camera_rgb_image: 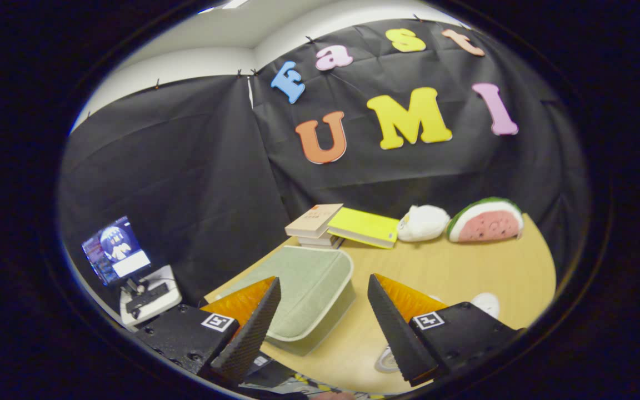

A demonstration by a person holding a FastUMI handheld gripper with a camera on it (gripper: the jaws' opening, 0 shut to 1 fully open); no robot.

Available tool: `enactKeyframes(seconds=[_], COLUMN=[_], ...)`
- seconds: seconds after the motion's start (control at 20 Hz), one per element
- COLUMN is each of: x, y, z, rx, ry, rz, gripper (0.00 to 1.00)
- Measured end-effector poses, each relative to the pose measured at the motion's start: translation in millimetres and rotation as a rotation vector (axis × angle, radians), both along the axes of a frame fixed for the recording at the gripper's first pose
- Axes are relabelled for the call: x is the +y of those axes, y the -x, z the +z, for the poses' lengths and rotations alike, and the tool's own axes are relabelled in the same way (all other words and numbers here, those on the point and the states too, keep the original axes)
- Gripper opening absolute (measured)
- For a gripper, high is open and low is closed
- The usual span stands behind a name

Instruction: Open the storage box then place both shoes into the box .Put the left shoe in first, then the right shoe, with the right side of both shoes facing outward in a uniform manner.

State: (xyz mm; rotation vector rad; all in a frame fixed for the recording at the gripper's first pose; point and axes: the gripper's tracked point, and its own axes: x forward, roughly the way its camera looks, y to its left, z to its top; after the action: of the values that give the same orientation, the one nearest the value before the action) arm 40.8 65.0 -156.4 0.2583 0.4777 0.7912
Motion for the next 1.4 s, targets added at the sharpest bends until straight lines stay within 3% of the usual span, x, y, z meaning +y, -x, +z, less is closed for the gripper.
enactKeyframes(seconds=[0.45, 0.75, 1.1, 1.2, 1.4], x=[63.3, 77.5, 92.2, 87.6, 68.1], y=[-12.6, -11.5, -3.2, -3.9, -5.7], z=[-61.3, -89.4, -85.2, -80.2, -64.6], rx=[0.301, 0.508, 0.692, 0.690, 0.682], ry=[-0.094, -0.144, -0.276, -0.270, -0.287], rz=[0.184, 0.212, 0.260, 0.249, 0.214], gripper=[1.00, 1.00, 0.96, 0.81, 0.32])
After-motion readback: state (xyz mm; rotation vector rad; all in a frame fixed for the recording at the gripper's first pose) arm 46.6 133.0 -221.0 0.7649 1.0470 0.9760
